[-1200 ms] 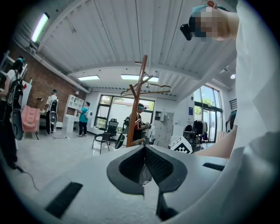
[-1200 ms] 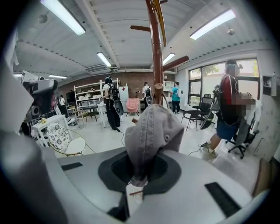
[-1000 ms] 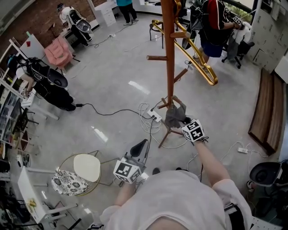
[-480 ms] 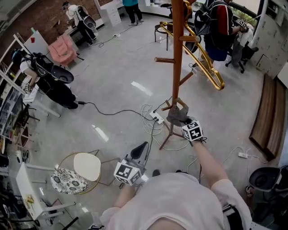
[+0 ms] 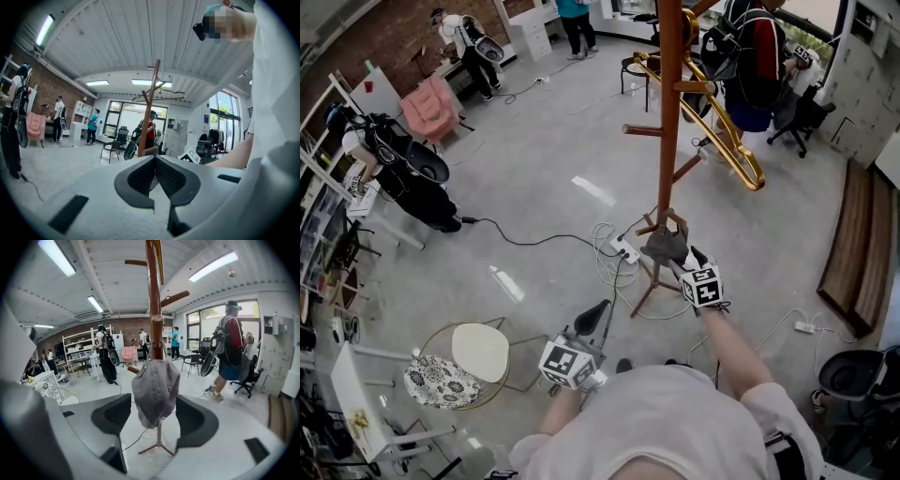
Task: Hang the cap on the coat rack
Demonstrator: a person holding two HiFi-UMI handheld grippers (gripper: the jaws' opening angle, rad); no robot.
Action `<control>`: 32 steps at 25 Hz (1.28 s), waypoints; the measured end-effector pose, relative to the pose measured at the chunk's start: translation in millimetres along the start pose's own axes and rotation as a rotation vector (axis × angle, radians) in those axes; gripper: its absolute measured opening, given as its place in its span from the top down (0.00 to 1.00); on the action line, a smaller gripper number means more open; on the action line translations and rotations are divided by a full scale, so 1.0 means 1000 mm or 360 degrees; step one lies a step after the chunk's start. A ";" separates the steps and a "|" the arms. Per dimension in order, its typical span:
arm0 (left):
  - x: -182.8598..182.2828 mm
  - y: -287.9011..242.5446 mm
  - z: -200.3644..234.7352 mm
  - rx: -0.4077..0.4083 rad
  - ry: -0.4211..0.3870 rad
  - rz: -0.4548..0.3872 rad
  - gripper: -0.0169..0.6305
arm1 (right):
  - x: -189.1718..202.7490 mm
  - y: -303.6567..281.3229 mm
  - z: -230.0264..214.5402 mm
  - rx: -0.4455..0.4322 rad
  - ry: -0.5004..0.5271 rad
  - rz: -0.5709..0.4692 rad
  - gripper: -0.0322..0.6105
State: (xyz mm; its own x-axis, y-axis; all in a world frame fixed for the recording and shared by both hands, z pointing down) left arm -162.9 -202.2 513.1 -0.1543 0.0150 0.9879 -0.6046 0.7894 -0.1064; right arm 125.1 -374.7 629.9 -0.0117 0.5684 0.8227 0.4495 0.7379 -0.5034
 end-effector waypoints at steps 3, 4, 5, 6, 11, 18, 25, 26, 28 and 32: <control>0.000 0.001 -0.002 0.0013 0.0002 -0.0002 0.96 | -0.007 0.026 0.009 -0.0033 -0.0002 -0.0101 0.55; 0.000 0.001 -0.002 0.0015 0.0002 -0.0004 0.96 | -0.010 0.036 0.013 -0.0048 -0.0003 -0.0144 0.55; 0.000 0.001 -0.002 0.0018 0.0001 -0.0006 0.96 | -0.015 0.046 0.018 -0.0063 -0.0001 -0.0190 0.55; 0.000 0.001 -0.002 0.0021 0.0001 -0.0008 0.96 | -0.019 0.055 0.023 -0.0077 0.0002 -0.0234 0.55; -0.004 -0.002 -0.004 0.0054 -0.0006 -0.0030 0.96 | -0.039 0.102 0.045 -0.0114 0.0044 -0.0436 0.55; -0.008 0.000 -0.005 0.0109 -0.0017 -0.0045 0.96 | -0.049 0.154 0.079 -0.0173 0.0078 -0.0638 0.55; -0.004 0.009 0.000 0.0122 -0.0031 -0.0053 0.96 | -0.032 0.173 0.102 -0.0283 0.0050 -0.0679 0.93; -0.004 0.011 0.001 0.0122 -0.0029 -0.0055 0.96 | -0.028 0.175 0.105 -0.0311 0.0037 -0.0680 0.93; -0.004 0.014 0.000 0.0126 -0.0027 -0.0058 0.96 | -0.023 0.180 0.109 -0.0321 0.0035 -0.0678 0.93; -0.005 0.016 0.003 0.0142 -0.0021 -0.0058 0.96 | -0.020 0.184 0.115 -0.0303 0.0022 -0.0684 0.93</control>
State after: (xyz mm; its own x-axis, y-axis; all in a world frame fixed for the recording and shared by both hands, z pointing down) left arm -174.0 -191.8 506.6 -0.1410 -0.0214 0.9898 -0.6769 0.7316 -0.0806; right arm 105.7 -208.6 489.9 -0.2211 0.2198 0.9502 0.5623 0.8248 -0.0599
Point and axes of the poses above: the fingertips, and each gripper's own axes: y backward along the fingers, z to its left, x out of its underside, the point moved 10 cm from there along y, backward along the fingers, and after that the axes turned 15 degrees about -y, right-handed, at the moved point
